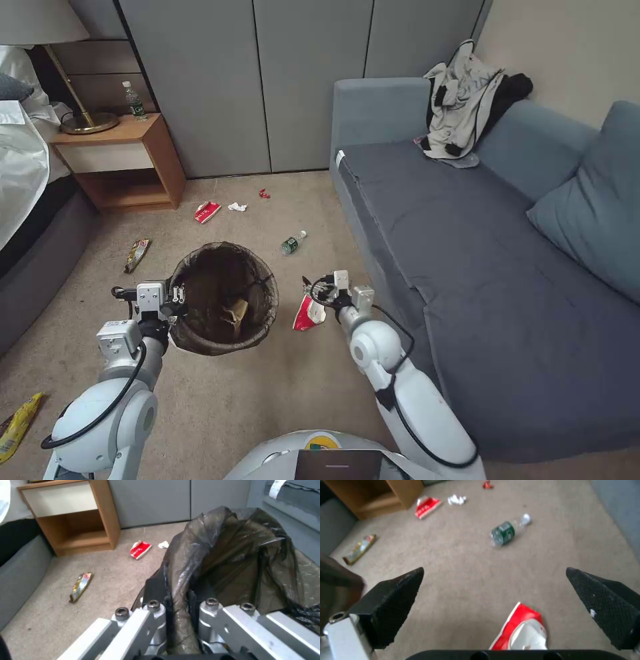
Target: Pick up the trash bin, then pick up the garbage from the floor and place it into the trash bin.
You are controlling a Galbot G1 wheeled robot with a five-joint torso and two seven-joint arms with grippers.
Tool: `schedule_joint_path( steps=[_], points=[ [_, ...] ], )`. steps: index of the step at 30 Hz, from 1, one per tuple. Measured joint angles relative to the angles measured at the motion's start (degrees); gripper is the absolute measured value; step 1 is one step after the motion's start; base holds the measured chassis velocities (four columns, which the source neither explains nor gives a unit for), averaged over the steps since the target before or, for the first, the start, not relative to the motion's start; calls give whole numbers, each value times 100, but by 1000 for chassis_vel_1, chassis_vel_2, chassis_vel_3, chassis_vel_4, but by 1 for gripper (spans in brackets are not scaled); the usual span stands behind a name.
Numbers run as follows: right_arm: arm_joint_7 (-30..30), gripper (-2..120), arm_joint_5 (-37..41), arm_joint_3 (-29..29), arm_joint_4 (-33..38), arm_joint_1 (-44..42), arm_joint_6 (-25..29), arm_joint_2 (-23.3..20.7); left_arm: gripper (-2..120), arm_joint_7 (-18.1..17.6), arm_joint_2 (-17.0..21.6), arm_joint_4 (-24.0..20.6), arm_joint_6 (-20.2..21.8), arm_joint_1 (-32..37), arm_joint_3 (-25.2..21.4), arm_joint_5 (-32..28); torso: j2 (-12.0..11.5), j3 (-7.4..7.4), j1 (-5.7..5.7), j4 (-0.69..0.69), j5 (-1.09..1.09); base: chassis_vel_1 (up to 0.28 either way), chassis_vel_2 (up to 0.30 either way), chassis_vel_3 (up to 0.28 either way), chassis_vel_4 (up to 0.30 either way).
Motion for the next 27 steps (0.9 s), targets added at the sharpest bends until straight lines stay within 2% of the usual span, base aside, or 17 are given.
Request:
schedule_joint_path(
  steps=[9,20,24,27],
  points=[
    [30,100,-252,-97,-1473,578,87,423,7,14,0,29,-6,-53,53,3,0,0,0,0,0,0,0,0,0],
    [67,100,-442,-68,-2445,918,154,855,7,22,-30,49,-25,-52,81,26,0,0,0,1,2,0,0,0,0],
    [-113,100,-732,133,-3088,1059,329,1067,7,27,-37,83,-55,-60,102,29,0,-1,0,0,1,0,0,0,0],
    [-167,100,-772,206,-3287,1095,376,1087,7,37,-42,104,-69,-58,102,32,0,0,0,1,2,0,0,0,0]
  ],
)
